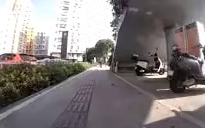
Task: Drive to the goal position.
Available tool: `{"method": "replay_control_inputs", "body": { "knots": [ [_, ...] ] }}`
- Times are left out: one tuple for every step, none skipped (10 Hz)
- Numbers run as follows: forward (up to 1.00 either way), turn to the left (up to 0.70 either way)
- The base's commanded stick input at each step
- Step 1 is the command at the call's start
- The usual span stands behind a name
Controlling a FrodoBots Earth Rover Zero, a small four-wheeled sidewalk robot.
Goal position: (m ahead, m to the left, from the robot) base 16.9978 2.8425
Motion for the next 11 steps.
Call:
{"method": "replay_control_inputs", "body": {
  "knots": [
    [0.45,0.0],
    [0.45,0.0],
    [0.45,0.0],
    [0.45,0.0],
    [0.45,0.0],
    [0.45,0.0],
    [0.45,0.0],
    [0.45,0.0],
    [0.45,0.0],
    [0.45,0.0],
    [0.45,0.0]
  ]
}}
